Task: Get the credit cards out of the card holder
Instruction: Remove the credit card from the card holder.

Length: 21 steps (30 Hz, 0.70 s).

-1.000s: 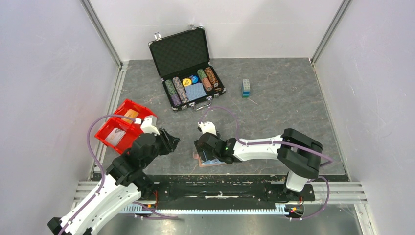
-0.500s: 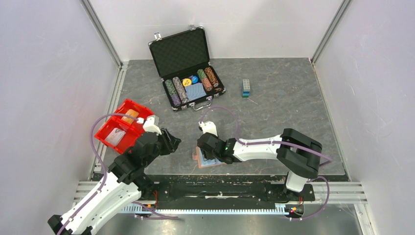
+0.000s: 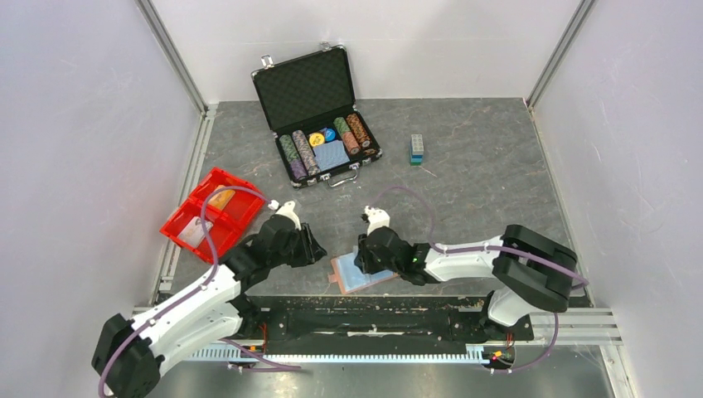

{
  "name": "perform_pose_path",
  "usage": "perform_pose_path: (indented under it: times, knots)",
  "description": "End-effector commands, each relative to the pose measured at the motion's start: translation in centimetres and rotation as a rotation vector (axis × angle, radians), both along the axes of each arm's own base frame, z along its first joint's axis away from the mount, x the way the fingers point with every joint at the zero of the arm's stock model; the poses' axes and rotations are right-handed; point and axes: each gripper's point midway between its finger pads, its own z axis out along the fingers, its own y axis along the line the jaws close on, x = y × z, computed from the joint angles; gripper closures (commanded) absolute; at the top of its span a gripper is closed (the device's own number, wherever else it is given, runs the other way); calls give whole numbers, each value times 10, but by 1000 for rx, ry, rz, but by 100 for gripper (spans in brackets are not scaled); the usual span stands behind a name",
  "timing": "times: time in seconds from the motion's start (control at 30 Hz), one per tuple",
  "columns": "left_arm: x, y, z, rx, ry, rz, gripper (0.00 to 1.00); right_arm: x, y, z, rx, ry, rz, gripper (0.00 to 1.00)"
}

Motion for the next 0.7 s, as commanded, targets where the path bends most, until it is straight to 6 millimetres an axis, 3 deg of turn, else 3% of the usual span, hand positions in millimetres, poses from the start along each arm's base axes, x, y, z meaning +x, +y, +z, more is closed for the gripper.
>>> perform_pose_path:
  times: [0.0,0.13,0.3,0.6,0.67]
  knots:
    - [2,-30,8,-123,21,-54,59,1,3,25,217,22,-2,75]
    - [3,-35,1,-124,37,-73,58,4,-8,32,264,36,-11,62]
    - [2,-45,-1,-157,59,-104,59,15,-30,43,188,-16,-73,50]
    - [-3,-49,-12,-178,97,-117,59,27,-82,33,9,-75,-183,55]
    - [-5,-50,-14,-170,112,-129,61,26,-80,42,30,-90,-167,56]
